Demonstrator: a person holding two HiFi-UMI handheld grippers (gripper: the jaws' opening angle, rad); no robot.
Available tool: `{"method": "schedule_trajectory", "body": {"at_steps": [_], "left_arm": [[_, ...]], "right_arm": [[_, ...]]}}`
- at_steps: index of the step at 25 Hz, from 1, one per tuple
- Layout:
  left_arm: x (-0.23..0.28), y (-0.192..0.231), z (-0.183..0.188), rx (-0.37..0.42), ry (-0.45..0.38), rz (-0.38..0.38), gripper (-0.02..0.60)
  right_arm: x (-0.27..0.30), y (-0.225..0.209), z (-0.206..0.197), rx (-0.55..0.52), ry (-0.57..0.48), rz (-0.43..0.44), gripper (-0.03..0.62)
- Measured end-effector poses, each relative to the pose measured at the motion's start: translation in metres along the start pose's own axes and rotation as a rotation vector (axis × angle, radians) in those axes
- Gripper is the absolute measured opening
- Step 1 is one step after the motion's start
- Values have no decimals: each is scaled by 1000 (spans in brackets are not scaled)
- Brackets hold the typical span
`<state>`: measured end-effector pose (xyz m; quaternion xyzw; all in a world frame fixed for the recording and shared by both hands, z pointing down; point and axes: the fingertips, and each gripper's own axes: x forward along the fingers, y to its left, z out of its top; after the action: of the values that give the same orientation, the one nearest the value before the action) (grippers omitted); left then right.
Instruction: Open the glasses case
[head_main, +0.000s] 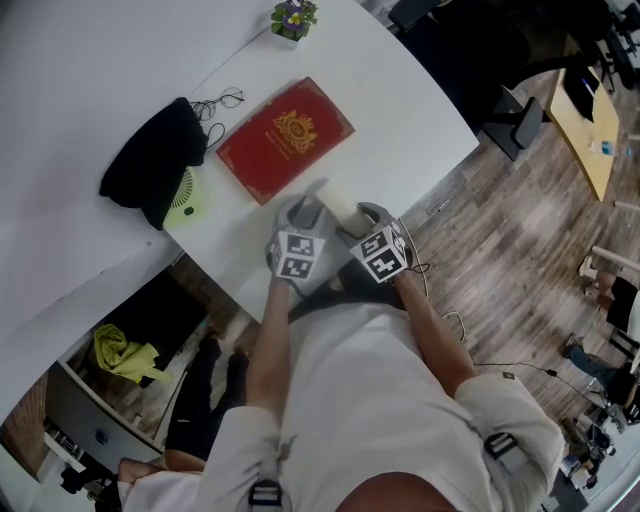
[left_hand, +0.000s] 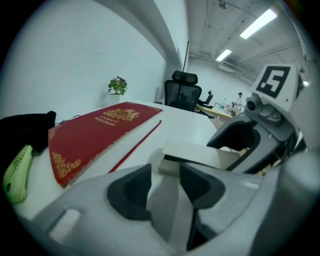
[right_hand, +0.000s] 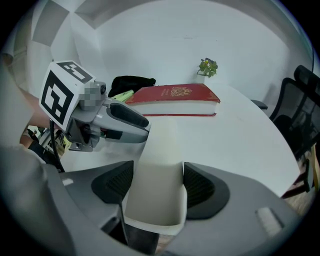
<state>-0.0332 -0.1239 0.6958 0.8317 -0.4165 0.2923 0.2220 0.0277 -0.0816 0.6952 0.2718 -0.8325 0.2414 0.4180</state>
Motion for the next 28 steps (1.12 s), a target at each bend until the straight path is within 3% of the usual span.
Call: {"method": "schedule_trajectory", "body": {"at_steps": [28], "left_arm": [[-2, -1, 3, -3, 1, 3, 176]], "right_arm": [[-23, -7, 10, 11, -71, -27, 242]]}}
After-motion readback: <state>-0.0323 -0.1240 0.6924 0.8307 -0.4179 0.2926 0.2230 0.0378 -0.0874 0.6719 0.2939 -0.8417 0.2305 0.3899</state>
